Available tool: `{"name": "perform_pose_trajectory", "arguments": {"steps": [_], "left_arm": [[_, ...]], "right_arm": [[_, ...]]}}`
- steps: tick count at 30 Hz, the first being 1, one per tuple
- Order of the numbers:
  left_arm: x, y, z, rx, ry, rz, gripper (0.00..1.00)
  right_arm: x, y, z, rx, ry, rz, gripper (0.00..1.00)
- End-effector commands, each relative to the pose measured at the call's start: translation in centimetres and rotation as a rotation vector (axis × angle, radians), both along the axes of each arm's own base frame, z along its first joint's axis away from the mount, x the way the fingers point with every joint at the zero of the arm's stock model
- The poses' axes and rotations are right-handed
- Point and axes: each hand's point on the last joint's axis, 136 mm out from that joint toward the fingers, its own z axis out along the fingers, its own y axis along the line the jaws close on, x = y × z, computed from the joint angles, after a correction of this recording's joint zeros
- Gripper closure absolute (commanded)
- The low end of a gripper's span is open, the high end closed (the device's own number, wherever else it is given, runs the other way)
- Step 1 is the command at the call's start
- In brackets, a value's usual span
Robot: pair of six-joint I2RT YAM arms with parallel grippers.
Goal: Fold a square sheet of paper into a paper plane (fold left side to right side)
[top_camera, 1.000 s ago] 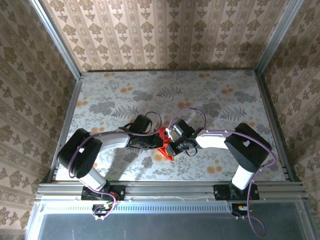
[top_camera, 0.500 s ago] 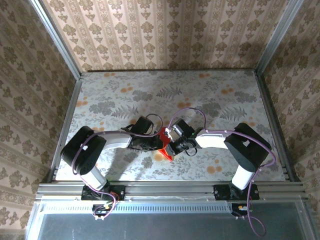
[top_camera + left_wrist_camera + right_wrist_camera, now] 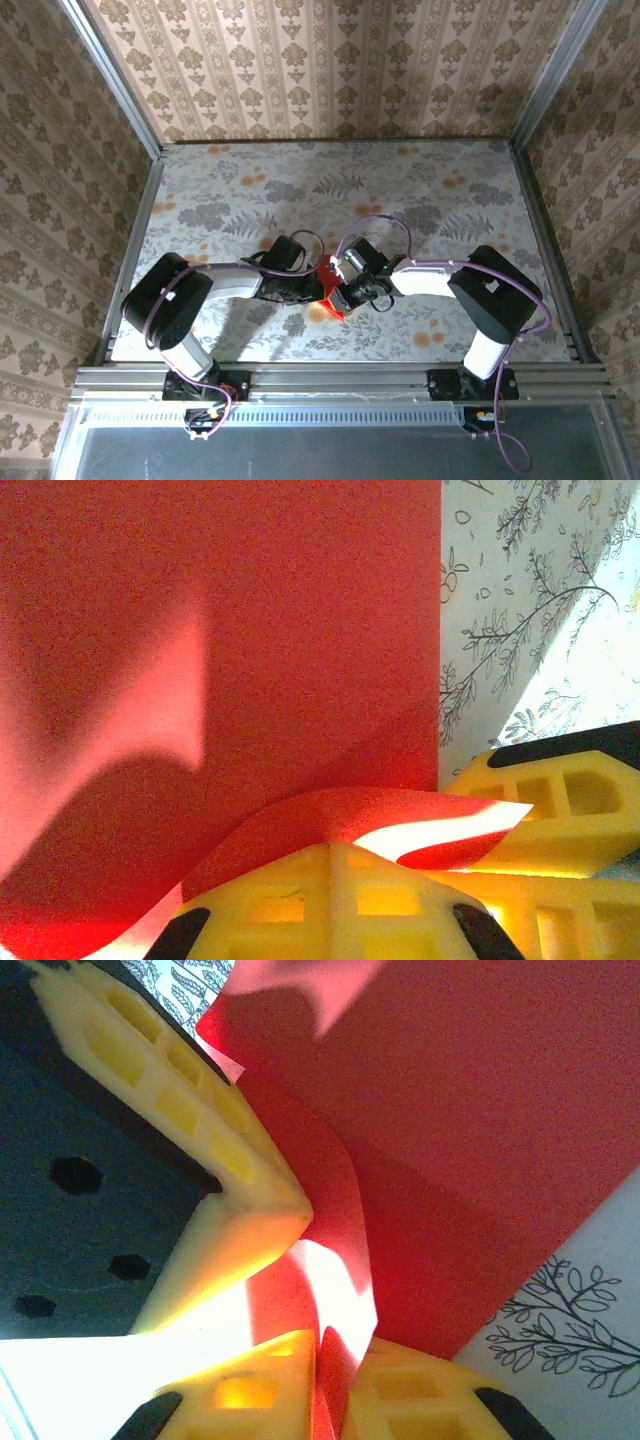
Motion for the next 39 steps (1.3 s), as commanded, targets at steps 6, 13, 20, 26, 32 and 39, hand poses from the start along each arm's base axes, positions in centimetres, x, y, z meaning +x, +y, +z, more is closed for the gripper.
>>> {"name": "perform_pose_trajectory", "arguments": {"steps": [6,13,20,26,32,39], "left_arm": [[-0.9,1.6,-3.0,0.090,0.042,0.016,1.00],[-0.9,1.7,-3.2,0.096,0.046,0.020,1.00],[-1.0,1.6,-3.1,0.094,0.048,0.019,1.00],[-0.9,1.6,-3.1,0.094,0.043,0.020,1.00],[-0.8,1.6,-3.0,0.095,0.044,0.020,1.00],[-0.8,1.6,-3.0,0.094,0.044,0.019,1.00]], "right_arm": [[-0.1,-1.5,0.1,-0.061,0.039,-0.041,0.78],[0.1,-3.2,2.0,-0.035,0.026,-0.098,0.67],[-0.8,-3.1,4.2,0.065,0.044,-0.113,0.69],[-1.9,-0.2,5.2,0.246,0.145,-0.090,0.88],[-2.7,0.6,3.8,0.256,0.211,-0.078,0.91],[-3.5,0.2,1.5,0.234,0.268,-0.098,0.92]]}}
